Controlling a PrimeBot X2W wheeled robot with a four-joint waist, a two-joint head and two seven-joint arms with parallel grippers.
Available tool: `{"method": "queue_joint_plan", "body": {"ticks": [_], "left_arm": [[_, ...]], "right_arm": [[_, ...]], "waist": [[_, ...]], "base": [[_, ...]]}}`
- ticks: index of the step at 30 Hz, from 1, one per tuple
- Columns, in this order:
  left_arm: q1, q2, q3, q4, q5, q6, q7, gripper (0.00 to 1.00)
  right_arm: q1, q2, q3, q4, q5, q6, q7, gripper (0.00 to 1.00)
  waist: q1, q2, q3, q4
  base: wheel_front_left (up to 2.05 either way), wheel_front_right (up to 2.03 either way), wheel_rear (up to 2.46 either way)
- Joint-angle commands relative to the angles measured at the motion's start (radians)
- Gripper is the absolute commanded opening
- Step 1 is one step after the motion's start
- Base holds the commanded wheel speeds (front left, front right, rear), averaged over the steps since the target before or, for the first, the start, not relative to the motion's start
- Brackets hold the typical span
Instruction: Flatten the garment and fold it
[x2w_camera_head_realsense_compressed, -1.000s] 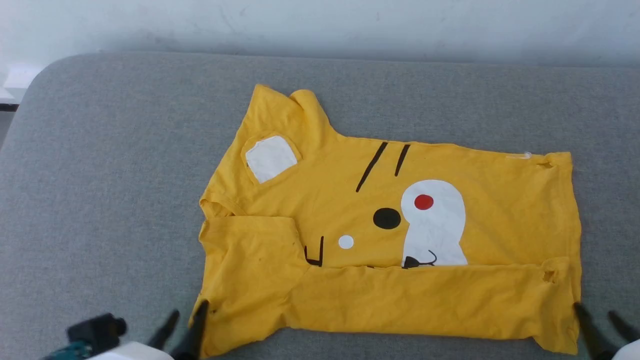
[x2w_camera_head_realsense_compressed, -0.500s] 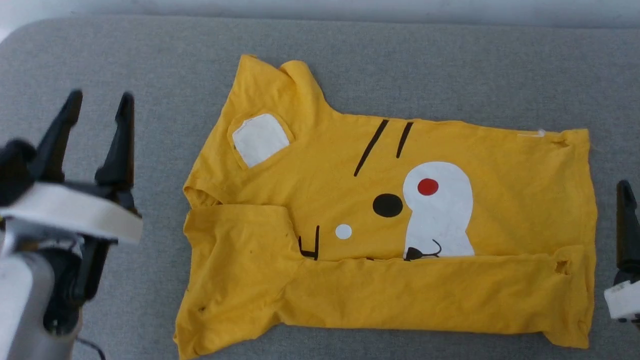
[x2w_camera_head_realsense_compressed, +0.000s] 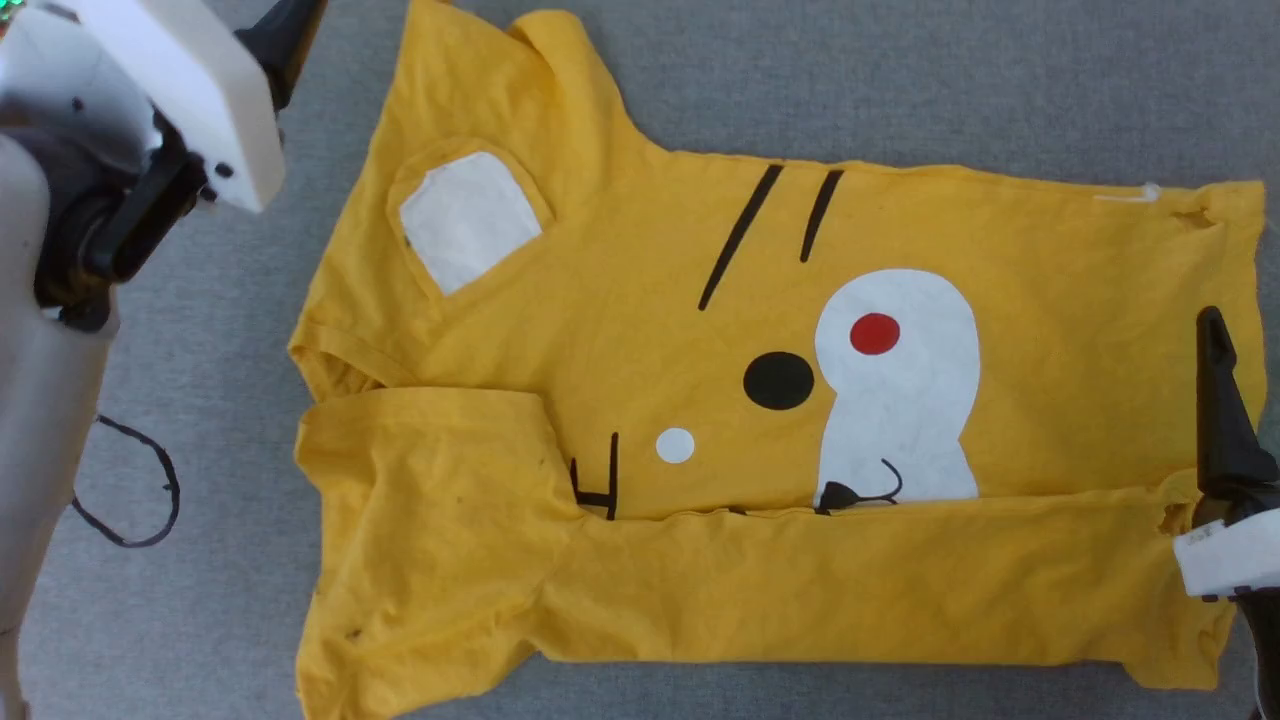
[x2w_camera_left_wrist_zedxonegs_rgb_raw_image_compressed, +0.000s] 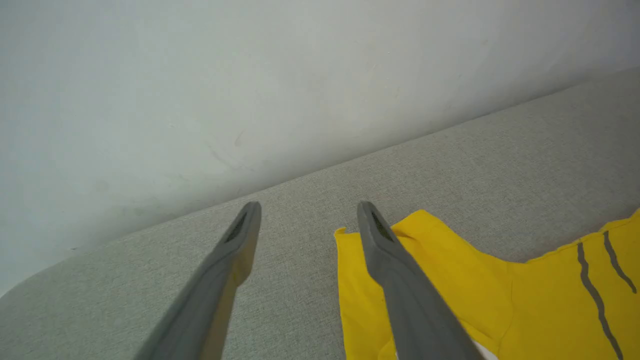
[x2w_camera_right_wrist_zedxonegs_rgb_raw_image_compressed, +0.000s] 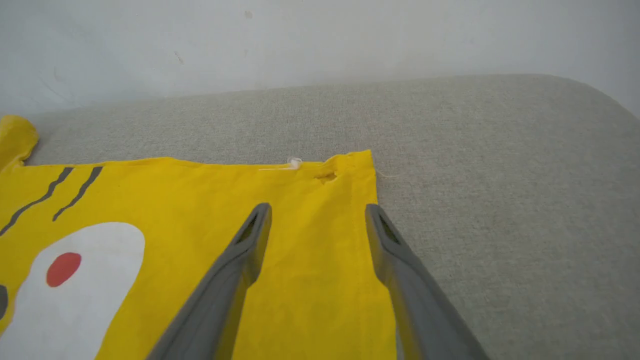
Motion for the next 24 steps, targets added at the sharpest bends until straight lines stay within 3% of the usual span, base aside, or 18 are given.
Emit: {"method": "queue_joint_plan", "body": {"ticks": [1, 11, 24], "left_arm": [[-0.014, -0.009, -0.004, 0.006, -0.007, -0.007, 0.003, 1.0], [-0.107, -0.049, -0.054, 0.098, -0.058, -0.04, 0.116, 1.0], [-0.089, -0.025, -0.095, 0.155, -0.053, -0.021, 0.206, 1.0]], "right_arm": [[-0.019, 0.001, 0.001, 0.001, -0.004, -0.001, 0.001, 1.0], [-0.021, 0.001, 0.012, 0.01, -0.003, -0.001, 0.015, 1.0], [-0.032, 0.001, 0.024, 0.021, 0.006, -0.001, 0.016, 1.0]], "waist": [[-0.0003, -0.0002, 0.039, -0.028], [-0.0003, -0.0002, 0.089, -0.053], [-0.0003, -0.0002, 0.132, -0.077]], "base": [[0.0, 0.0, 0.0], [0.0, 0.0, 0.0], [0.0, 0.0, 0.0]]}}
